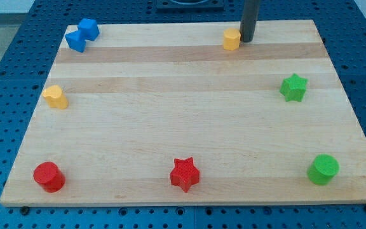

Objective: Push yellow hexagon near to the blue blocks

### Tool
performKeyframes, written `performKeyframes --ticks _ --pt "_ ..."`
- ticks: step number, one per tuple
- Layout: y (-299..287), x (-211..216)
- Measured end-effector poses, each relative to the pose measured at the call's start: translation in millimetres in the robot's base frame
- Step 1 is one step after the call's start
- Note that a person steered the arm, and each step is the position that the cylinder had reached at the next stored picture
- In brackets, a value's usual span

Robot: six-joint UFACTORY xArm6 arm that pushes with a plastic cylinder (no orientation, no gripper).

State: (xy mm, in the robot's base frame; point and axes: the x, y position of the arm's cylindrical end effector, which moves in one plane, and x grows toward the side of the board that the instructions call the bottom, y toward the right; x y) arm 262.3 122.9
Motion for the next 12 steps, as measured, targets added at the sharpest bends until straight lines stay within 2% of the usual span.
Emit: performKeyframes --ticks 2,5,9,12 --pt "-19.0 10.0" --pt "-77.6 -23.8" --pt "-219.4 -27.2" --pt "-298.1 -27.2"
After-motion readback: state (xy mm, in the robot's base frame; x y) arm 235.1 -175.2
